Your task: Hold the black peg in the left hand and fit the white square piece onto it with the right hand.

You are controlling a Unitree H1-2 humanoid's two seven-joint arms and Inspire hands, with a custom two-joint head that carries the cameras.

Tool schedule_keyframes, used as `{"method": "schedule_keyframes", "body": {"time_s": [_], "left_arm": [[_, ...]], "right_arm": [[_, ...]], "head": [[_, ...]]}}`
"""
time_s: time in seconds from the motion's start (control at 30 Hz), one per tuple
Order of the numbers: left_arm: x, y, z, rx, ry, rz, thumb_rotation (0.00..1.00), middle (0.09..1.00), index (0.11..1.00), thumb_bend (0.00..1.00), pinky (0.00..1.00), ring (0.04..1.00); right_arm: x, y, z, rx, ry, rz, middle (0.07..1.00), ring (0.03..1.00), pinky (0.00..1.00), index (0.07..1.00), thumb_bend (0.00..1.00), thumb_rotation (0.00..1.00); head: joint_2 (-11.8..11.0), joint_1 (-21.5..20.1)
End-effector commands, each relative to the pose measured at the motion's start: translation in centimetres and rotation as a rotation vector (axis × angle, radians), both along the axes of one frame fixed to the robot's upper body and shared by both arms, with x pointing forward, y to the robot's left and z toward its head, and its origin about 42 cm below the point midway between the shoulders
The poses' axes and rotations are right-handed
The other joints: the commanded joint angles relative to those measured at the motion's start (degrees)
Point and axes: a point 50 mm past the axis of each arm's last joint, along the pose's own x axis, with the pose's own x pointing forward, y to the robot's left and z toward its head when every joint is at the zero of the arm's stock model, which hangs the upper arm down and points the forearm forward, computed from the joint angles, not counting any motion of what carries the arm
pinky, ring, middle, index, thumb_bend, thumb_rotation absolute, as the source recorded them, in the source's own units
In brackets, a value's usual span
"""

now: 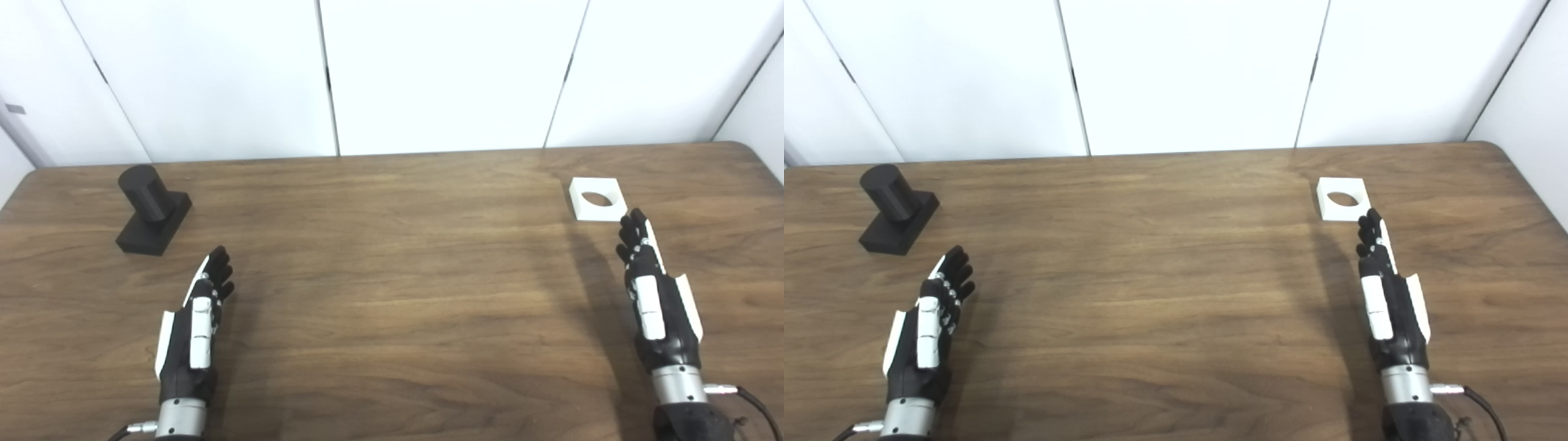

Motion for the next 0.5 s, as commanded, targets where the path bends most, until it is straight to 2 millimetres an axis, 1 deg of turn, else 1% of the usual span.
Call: {"method": "schedule_keyframes", "body": {"time_s": [0.0,0.13,0.2,0.27,0.3,0.33,0.37,0.4,0.43,0.47], "left_arm": [[-0.6,0.4,0.6,0.025,-0.023,-0.001,1.00,0.956,0.936,0.57,0.95,0.955],[-0.6,0.3,0.5,0.022,-0.026,-0.003,1.00,0.957,0.937,0.56,0.95,0.957],[-0.6,0.2,0.5,0.022,-0.023,-0.006,1.00,0.961,0.940,0.57,0.96,0.965],[-0.7,0.0,0.4,0.031,-0.022,-0.004,1.00,0.959,0.937,0.57,0.96,0.961],[-0.7,-0.2,0.4,0.037,-0.023,-0.002,1.00,0.952,0.932,0.57,0.94,0.951],[-0.7,-0.4,0.3,0.036,-0.022,-0.003,1.00,0.949,0.930,0.57,0.93,0.946],[-0.7,-0.7,0.2,0.031,-0.019,-0.005,1.00,0.947,0.926,0.59,0.94,0.947],[-0.8,-0.9,0.2,0.027,-0.016,-0.008,1.00,0.948,0.925,0.60,0.95,0.953],[-0.8,-1.2,0.0,0.032,-0.012,-0.016,1.00,0.949,0.924,0.60,0.96,0.956],[-0.9,-1.5,-0.1,0.039,-0.010,-0.020,1.00,0.957,0.932,0.61,0.96,0.962]], "right_arm": [[-1.1,0.4,-2.1,0.038,0.057,-0.022,0.980,0.987,0.99,1.000,0.58,1.00],[-1.1,0.3,-2.1,0.047,0.061,-0.016,0.983,0.988,1.00,1.000,0.59,1.00],[-1.2,0.3,-2.0,0.048,0.059,-0.016,0.987,0.992,0.99,1.000,0.58,1.00],[-1.2,0.0,-2.0,0.055,0.061,-0.021,0.980,0.990,0.99,0.999,0.56,1.00],[-1.3,-0.1,-2.0,0.058,0.063,-0.021,0.982,0.994,1.00,1.000,0.55,1.00],[-1.3,-0.4,-2.0,0.057,0.063,-0.017,0.983,0.995,1.00,1.000,0.54,1.00],[-1.4,-0.6,-2.0,0.055,0.064,-0.012,0.991,0.998,1.00,1.000,0.54,1.00],[-1.4,-0.8,-2.0,0.053,0.064,-0.008,0.995,0.999,1.00,1.000,0.55,1.00],[-1.5,-1.2,-2.0,0.057,0.064,0.000,0.998,1.000,1.00,1.000,0.56,1.00],[-1.5,-1.5,-2.0,0.061,0.063,0.006,0.999,1.000,1.00,1.000,0.56,1.00]], "head": [[0.01,-0.05],[-0.26,0.60],[-0.34,1.67],[-0.70,4.46],[-0.78,4.95],[-1.34,7.60],[-1.82,9.38],[-1.98,9.95],[-3.14,13.03],[-3.55,13.88]]}}
